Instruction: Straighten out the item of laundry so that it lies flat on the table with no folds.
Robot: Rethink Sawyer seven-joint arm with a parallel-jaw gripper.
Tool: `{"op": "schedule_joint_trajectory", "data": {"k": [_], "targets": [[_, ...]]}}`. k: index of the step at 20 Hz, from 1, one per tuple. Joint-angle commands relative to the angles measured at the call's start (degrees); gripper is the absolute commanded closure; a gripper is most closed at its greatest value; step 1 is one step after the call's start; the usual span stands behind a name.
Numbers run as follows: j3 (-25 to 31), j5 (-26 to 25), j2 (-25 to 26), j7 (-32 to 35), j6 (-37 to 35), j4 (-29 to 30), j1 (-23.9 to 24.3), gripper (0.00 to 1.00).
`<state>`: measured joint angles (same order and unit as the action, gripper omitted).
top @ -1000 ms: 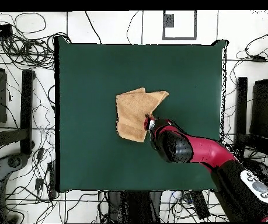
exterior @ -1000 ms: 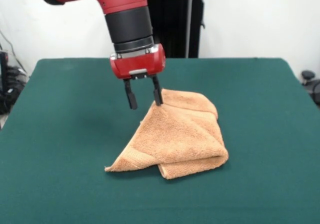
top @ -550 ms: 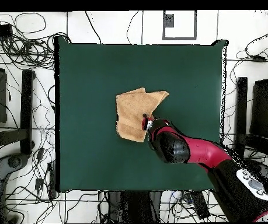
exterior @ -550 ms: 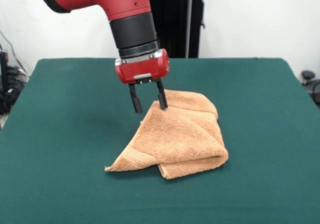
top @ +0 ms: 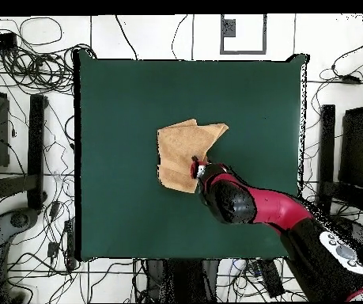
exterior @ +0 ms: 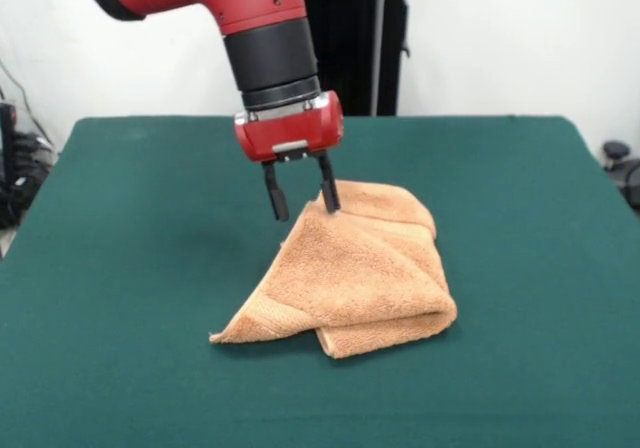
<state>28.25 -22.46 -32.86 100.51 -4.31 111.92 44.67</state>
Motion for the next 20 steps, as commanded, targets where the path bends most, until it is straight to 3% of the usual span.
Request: {"op": "schedule_joint_trajectory", "data": {"k": [1, 4, 5, 8, 11, 16, 20], "targets": [[3.31, -0.79, 1.66, 7.66, 3.89, 3.17, -4.02, 0.00], [2.66, -2.28, 1.88, 6.95, 6.08, 2.61, -4.43, 0.00], [3.73, -3.33, 2.49, 6.12, 7.50, 2.52, -3.54, 1.00], [5.63, -3.64, 3.50, 5.29, 6.90, 2.62, -1.78, 1.00], [2.51, -2.67, 2.02, 6.75, 7.18, 2.40, -4.17, 1.00], [4.44, -2.03, 1.65, 6.10, 4.77, 2.79, -3.16, 1.00], [3.06, 0.07, -5.39, 6.74, 0.77, 5.84, -3.36, 1.00]]}}
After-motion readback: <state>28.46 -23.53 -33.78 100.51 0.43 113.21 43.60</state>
